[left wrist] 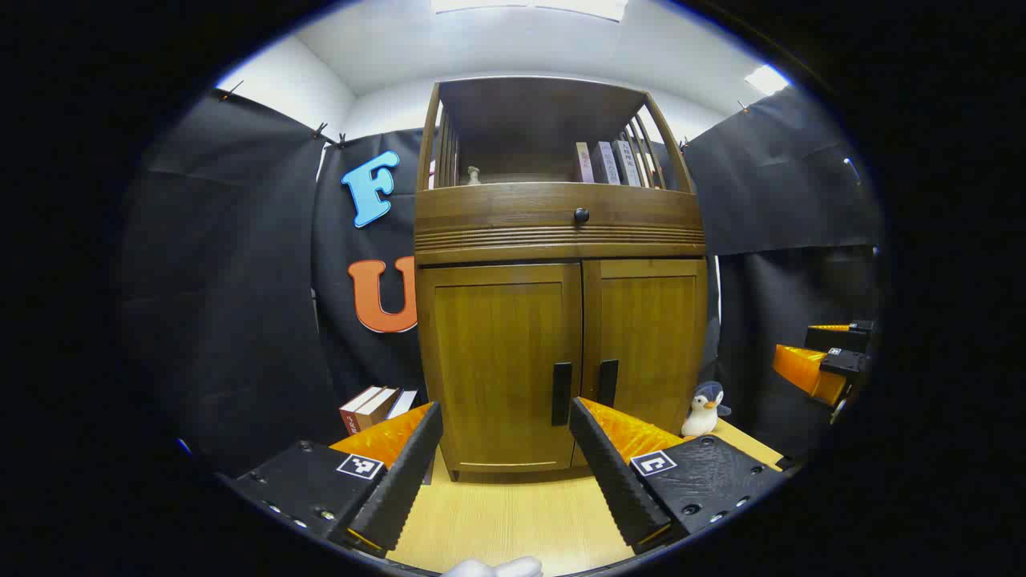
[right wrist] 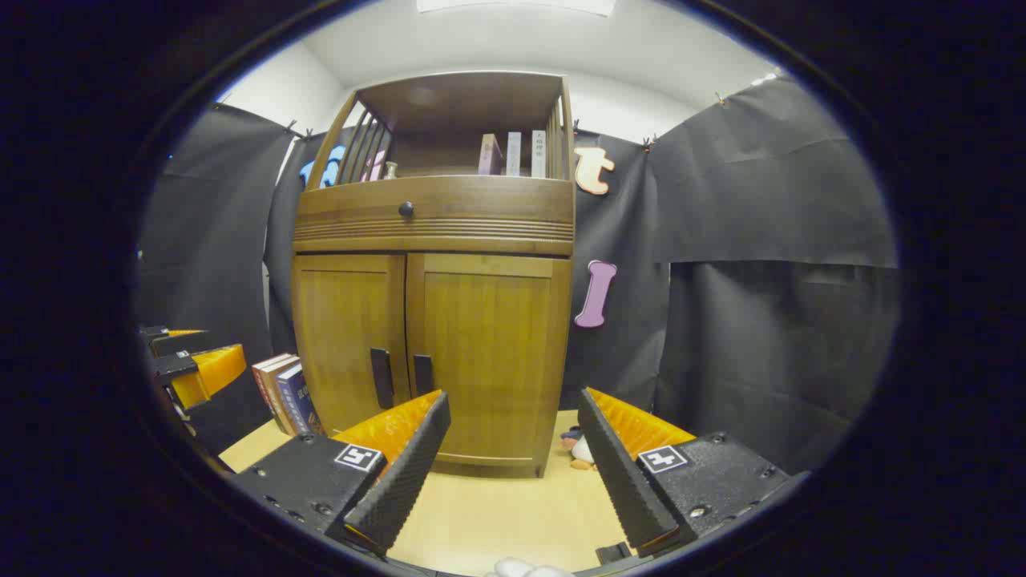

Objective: Open the right door of the double-door shoe cabinet with the right hand, and open the left door with the left hand.

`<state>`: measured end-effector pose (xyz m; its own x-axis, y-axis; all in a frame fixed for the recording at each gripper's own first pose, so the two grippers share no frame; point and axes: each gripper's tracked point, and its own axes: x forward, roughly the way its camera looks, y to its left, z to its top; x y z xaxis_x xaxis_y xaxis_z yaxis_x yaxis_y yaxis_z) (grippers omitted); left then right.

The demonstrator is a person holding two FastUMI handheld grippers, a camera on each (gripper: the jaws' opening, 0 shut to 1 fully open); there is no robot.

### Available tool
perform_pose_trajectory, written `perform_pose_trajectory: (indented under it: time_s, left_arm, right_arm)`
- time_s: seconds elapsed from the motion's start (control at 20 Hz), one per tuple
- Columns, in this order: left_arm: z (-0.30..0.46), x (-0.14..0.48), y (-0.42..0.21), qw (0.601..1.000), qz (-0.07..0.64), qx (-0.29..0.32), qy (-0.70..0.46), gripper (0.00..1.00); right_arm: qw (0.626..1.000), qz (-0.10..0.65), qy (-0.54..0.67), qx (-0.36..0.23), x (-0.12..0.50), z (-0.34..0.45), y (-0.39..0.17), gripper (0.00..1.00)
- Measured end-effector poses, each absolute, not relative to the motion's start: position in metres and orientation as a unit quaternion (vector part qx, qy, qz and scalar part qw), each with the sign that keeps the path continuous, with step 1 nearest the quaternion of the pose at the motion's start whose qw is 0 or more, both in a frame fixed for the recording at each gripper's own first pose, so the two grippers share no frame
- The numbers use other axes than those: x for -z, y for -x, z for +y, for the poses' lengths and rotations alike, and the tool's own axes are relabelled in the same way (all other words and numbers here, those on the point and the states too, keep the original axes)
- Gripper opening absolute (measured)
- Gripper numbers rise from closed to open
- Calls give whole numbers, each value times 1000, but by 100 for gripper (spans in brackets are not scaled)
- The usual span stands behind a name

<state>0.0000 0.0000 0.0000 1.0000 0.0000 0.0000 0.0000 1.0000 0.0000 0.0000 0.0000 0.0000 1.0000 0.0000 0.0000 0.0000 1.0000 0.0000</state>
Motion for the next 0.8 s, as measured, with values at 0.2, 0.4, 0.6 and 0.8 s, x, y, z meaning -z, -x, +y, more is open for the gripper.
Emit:
perform_pose_trajectory:
  time_s: [0.2, 0.4, 0.6, 0.8]
  left_arm:
    - [1, 0, -3, 1000, 0, 0, -1, 100]
    - [1, -2, -6, 1000, -1, 0, -2, 96]
    - [4, -3, -6, 1000, -3, -3, -1, 96]
    - [7, -2, -4, 1000, -1, -9, -1, 96]
  right_arm:
    - [1000, -1, 4, -3, 0, 4, -3, 100]
    - [1000, -7, 3, -5, -4, 8, -7, 100]
    - [1000, -3, 5, -7, 1, 10, -15, 100]
    - [1000, 4, 10, -7, 15, 13, -29, 100]
